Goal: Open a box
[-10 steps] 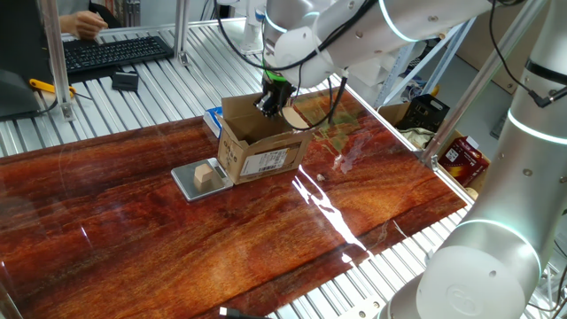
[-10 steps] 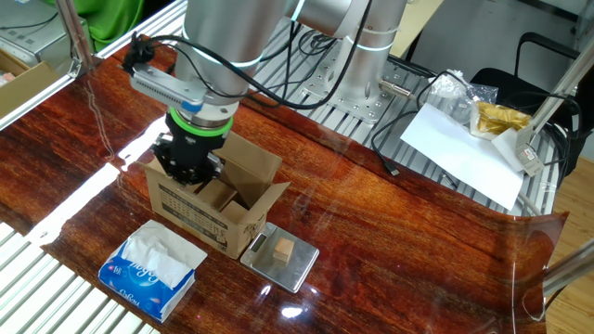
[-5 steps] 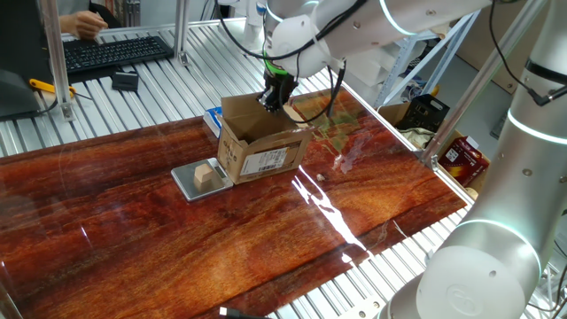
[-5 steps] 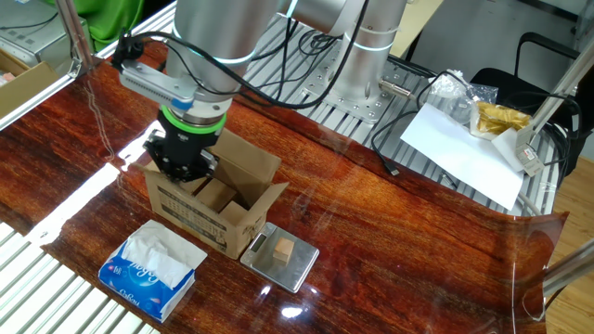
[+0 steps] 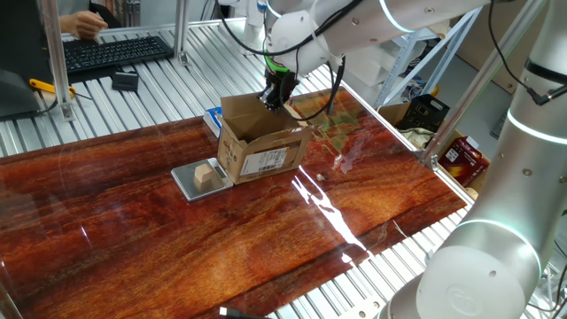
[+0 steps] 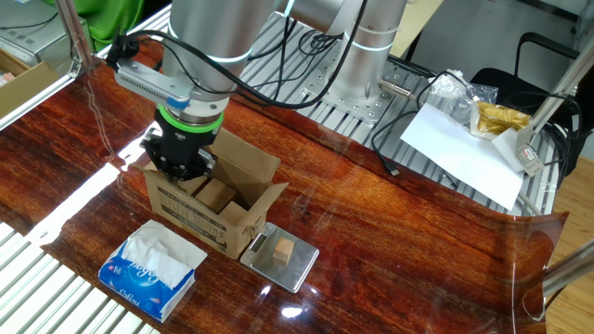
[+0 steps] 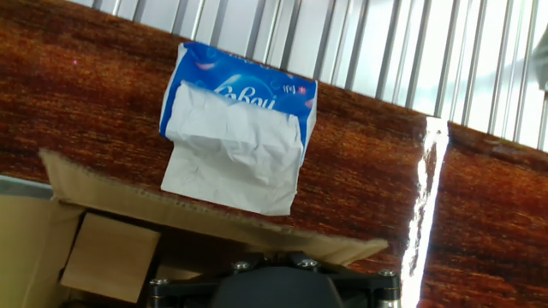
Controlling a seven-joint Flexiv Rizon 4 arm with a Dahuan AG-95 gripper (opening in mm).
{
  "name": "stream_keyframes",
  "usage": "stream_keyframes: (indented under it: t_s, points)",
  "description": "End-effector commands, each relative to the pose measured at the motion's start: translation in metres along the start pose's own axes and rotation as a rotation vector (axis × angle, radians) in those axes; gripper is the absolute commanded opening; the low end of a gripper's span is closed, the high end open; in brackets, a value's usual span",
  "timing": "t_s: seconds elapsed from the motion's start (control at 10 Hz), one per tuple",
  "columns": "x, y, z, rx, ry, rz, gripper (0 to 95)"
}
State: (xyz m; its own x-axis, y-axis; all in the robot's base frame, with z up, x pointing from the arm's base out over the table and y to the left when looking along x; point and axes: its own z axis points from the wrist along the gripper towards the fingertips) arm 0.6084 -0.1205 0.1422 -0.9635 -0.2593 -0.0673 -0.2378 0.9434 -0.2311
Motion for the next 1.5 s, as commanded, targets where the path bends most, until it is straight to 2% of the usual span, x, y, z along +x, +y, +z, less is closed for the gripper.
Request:
stream_keyframes:
  t_s: [0.1, 1.0, 1.5]
  points:
    - [0.002, -0.002, -0.007, -0.005, 0.020, -0.001, 0.0]
    - [0.007, -0.007, -0.023, 0.013, 0.034, -0.004, 0.0]
    - [0.012, -0.009, -0.029, 0.014, 0.031, -0.004, 0.0]
